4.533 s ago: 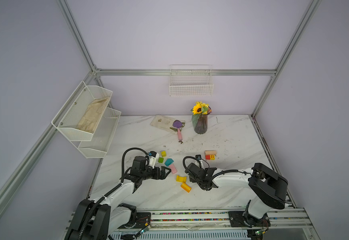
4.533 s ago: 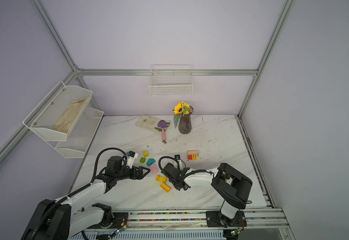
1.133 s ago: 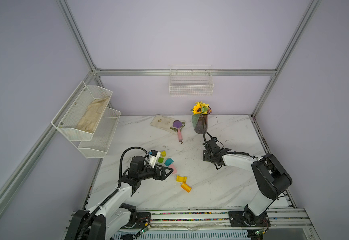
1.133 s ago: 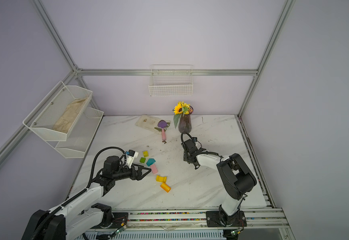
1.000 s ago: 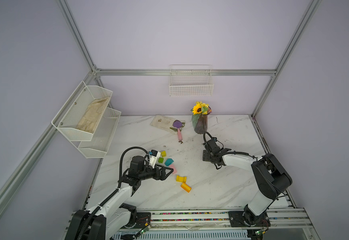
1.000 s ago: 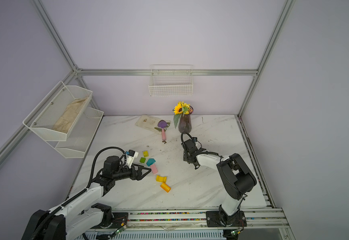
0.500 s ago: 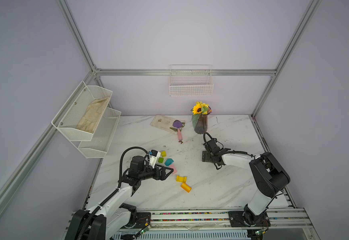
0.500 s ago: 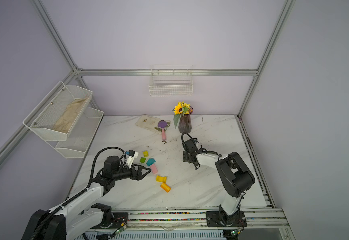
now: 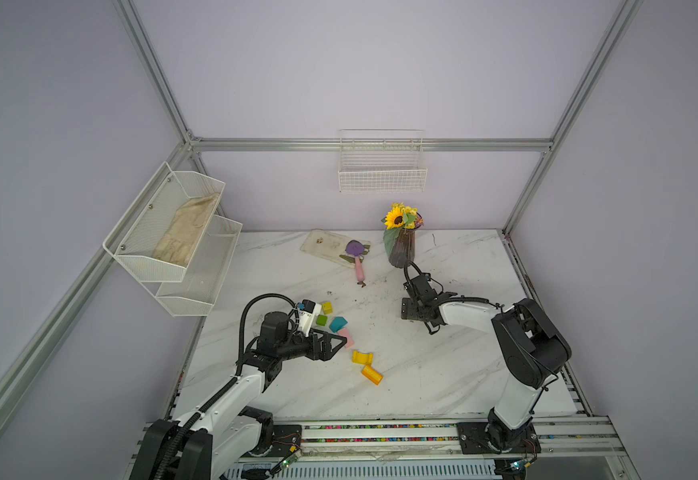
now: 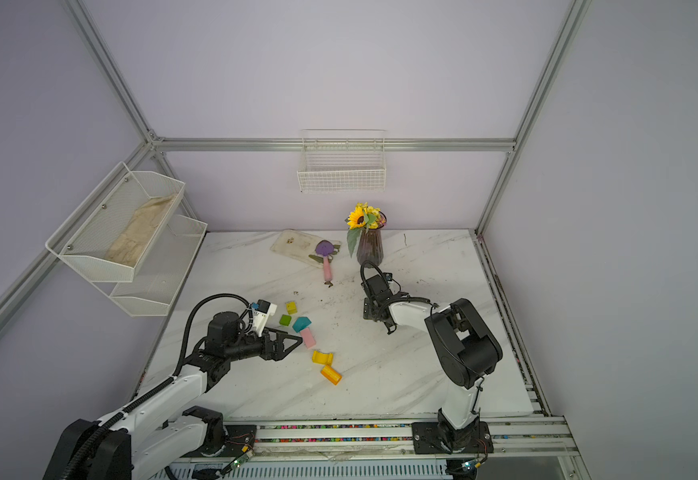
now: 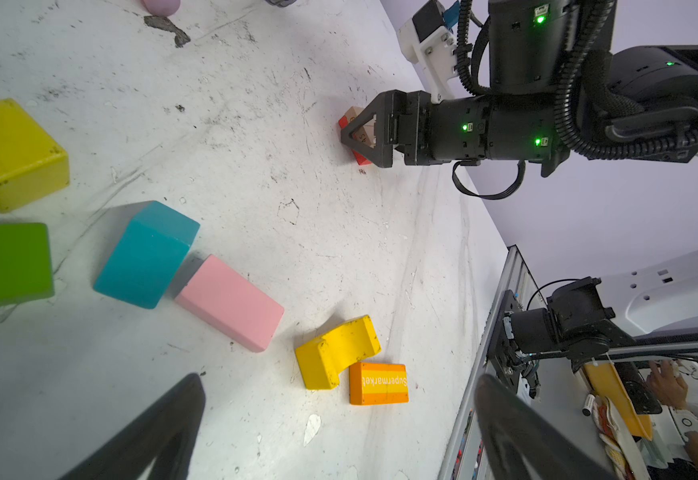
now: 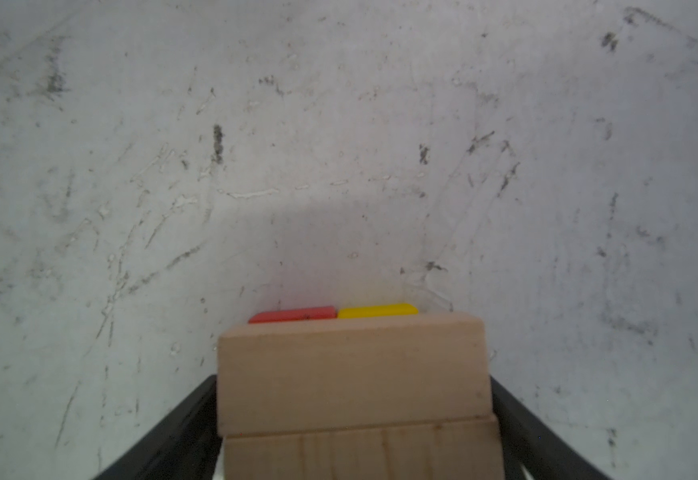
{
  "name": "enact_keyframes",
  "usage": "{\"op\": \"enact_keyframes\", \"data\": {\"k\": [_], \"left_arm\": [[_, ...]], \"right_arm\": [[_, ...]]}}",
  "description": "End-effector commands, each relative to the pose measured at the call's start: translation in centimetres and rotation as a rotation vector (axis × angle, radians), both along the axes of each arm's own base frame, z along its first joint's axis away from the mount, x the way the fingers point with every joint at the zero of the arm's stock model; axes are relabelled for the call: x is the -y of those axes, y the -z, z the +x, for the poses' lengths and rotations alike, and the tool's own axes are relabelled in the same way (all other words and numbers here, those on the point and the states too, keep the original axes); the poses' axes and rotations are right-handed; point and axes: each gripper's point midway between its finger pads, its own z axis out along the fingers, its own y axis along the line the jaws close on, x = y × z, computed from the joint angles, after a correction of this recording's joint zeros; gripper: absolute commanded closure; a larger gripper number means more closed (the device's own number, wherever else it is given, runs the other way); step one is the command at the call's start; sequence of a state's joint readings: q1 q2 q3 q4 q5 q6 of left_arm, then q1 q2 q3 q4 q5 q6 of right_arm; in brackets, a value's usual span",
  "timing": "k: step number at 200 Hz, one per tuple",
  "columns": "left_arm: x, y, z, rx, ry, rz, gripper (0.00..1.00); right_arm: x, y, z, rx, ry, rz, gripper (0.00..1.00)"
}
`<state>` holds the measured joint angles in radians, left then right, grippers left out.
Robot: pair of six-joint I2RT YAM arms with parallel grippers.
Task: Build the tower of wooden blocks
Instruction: 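Lower the pale wood bar onto the first pale bar with the right gripper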
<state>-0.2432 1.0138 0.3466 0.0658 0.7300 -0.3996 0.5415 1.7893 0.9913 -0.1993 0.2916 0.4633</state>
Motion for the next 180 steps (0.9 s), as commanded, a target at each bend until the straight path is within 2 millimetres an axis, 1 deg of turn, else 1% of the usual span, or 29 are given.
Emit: {"op": "enact_keyframes", "data": {"k": [1, 180], "left_arm": [[0.52, -1.15, 0.22, 0.058, 0.036, -0.016, 0.00], [0.56, -1.10, 0.25, 0.057, 0.037, -0.014, 0.00]], "right_arm": [[0.31, -0.12, 0.37, -0.006, 0.017, -0.014, 0.08], [-0.23, 0.23, 0.60, -0.021, 0.009, 0.000, 0.09]]}}
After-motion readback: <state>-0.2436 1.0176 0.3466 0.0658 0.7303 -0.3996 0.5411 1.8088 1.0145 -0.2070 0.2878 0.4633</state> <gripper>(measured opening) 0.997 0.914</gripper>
